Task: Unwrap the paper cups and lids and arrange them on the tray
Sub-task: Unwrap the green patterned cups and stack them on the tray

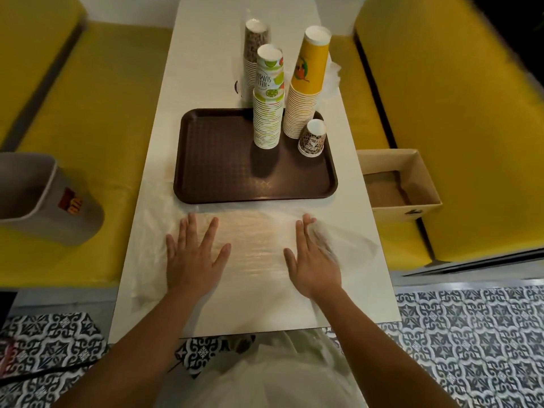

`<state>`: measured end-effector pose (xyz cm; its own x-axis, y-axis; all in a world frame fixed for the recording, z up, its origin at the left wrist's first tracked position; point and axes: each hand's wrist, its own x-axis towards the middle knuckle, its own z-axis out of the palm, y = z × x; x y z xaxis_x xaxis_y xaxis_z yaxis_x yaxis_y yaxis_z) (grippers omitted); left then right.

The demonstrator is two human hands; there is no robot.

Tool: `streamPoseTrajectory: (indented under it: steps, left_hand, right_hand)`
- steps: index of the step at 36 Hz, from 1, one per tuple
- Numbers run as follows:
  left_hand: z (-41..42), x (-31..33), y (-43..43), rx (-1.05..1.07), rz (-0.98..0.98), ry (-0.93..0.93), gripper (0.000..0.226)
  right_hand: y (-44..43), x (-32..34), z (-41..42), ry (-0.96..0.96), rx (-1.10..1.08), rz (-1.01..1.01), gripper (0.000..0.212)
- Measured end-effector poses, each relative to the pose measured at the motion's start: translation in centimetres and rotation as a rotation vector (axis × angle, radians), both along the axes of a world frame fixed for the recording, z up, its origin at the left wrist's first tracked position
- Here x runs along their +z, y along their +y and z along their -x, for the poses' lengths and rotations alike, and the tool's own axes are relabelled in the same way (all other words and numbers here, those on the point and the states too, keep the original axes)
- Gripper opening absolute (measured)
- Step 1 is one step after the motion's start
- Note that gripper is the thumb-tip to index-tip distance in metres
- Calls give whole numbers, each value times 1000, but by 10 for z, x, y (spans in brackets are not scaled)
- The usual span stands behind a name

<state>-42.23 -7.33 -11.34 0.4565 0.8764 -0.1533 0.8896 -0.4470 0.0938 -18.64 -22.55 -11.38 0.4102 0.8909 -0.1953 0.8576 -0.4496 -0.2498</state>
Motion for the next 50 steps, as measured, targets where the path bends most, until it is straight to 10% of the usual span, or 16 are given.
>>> streamPoseTrajectory:
  steps: [50]
  left_hand:
    - [-1,-4,2,-8,8,-28,79]
  right_hand:
    - [-54,0,-86,-18,-282,121,63]
